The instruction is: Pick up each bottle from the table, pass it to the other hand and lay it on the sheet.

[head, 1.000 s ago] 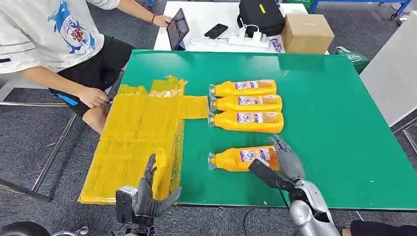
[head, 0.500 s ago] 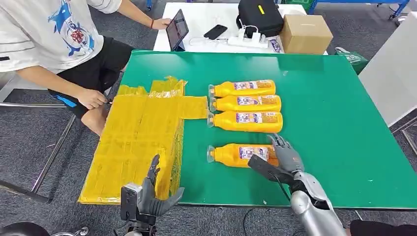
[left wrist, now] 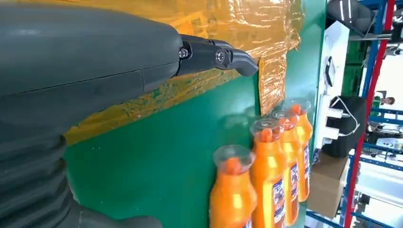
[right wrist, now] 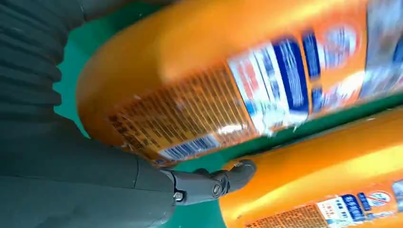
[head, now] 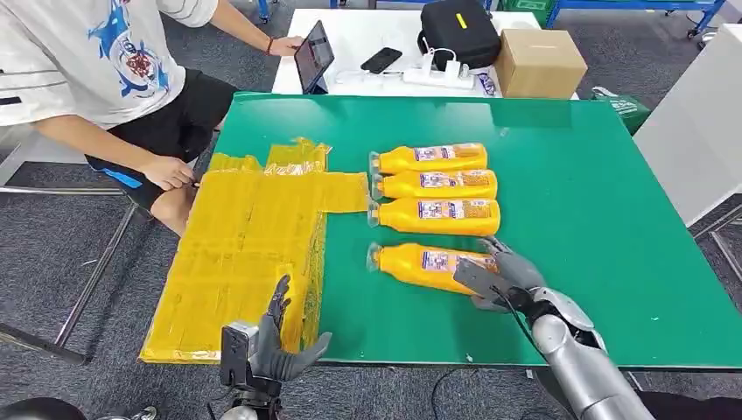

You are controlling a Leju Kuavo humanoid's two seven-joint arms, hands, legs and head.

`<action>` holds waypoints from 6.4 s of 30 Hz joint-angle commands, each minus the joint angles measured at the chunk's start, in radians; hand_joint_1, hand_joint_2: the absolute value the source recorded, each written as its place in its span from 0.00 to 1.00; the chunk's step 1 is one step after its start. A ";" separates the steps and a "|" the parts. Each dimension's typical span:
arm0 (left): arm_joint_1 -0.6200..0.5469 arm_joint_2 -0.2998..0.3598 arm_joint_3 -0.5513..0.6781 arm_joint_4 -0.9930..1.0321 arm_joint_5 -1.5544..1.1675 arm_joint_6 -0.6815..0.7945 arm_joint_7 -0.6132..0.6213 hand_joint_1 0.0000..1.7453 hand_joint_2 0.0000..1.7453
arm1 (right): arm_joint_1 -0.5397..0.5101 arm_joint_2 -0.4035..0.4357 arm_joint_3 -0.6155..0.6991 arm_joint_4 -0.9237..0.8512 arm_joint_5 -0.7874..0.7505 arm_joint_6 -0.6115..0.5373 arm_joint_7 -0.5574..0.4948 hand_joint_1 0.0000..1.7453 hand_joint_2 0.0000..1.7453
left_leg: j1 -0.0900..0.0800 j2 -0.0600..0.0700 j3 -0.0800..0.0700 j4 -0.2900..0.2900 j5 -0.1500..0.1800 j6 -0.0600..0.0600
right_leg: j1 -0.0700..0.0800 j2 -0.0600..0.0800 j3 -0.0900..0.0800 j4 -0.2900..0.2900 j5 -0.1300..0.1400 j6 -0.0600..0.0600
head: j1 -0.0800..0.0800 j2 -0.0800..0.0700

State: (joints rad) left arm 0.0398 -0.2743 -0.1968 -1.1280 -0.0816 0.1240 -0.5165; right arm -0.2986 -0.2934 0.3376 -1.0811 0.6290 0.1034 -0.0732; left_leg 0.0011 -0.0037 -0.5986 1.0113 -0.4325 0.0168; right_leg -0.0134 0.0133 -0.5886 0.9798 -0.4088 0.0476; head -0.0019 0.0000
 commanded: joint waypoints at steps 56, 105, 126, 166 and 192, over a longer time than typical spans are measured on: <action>-0.019 0.115 -0.124 -0.238 0.444 -0.373 0.075 0.00 1.00 | 0.269 0.385 0.324 -0.073 -0.388 -0.623 -0.625 1.00 1.00 | 0.003 0.000 -0.007 -0.002 0.000 -0.001 | 0.003 0.000 -0.005 -0.001 -0.001 -0.002 | 0.001 0.000; -0.010 0.138 -0.171 -0.195 0.347 -0.439 0.054 1.00 1.00 | 0.191 0.489 0.373 0.194 -0.369 -0.539 -0.625 0.35 1.00 | 0.001 -0.003 -0.010 -0.001 0.001 -0.001 | 0.001 -0.003 -0.008 0.000 -0.002 -0.002 | 0.001 0.000; -0.155 0.083 0.107 -0.207 -0.042 0.139 -0.071 1.00 1.00 | 0.269 0.444 0.312 -0.173 -0.291 -0.518 -0.625 0.00 0.00 | 0.002 -0.005 -0.011 0.001 0.001 -0.001 | 0.003 -0.006 -0.008 0.001 -0.003 -0.003 | 0.001 0.000; -0.585 0.371 -0.127 0.504 -0.998 0.075 0.067 1.00 1.00 | 0.336 0.497 0.056 -0.669 -0.588 -0.670 -0.625 0.00 0.00 | 0.003 0.001 -0.007 -0.001 0.002 -0.002 | 0.003 -0.001 -0.006 0.000 -0.001 -0.003 | 0.001 0.000; -0.453 0.375 -0.091 0.451 -0.897 -0.016 0.055 0.00 0.00 | 0.333 0.550 -0.004 -0.457 -0.602 -0.538 -0.625 0.00 0.00 | 0.002 0.003 -0.001 -0.004 0.002 -0.003 | 0.002 0.001 0.000 -0.001 -0.001 -0.003 | 0.001 0.000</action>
State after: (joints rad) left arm -0.4966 0.0938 -0.2903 -0.6931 -1.0389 0.1782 -0.4310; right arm 0.0644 0.2384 0.3880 -1.6767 0.0263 -0.4551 -0.6996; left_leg 0.0026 -0.0056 -0.6048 1.0106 -0.4296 0.0148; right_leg -0.0121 0.0113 -0.5926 0.9821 -0.4102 0.0460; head -0.0011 0.0000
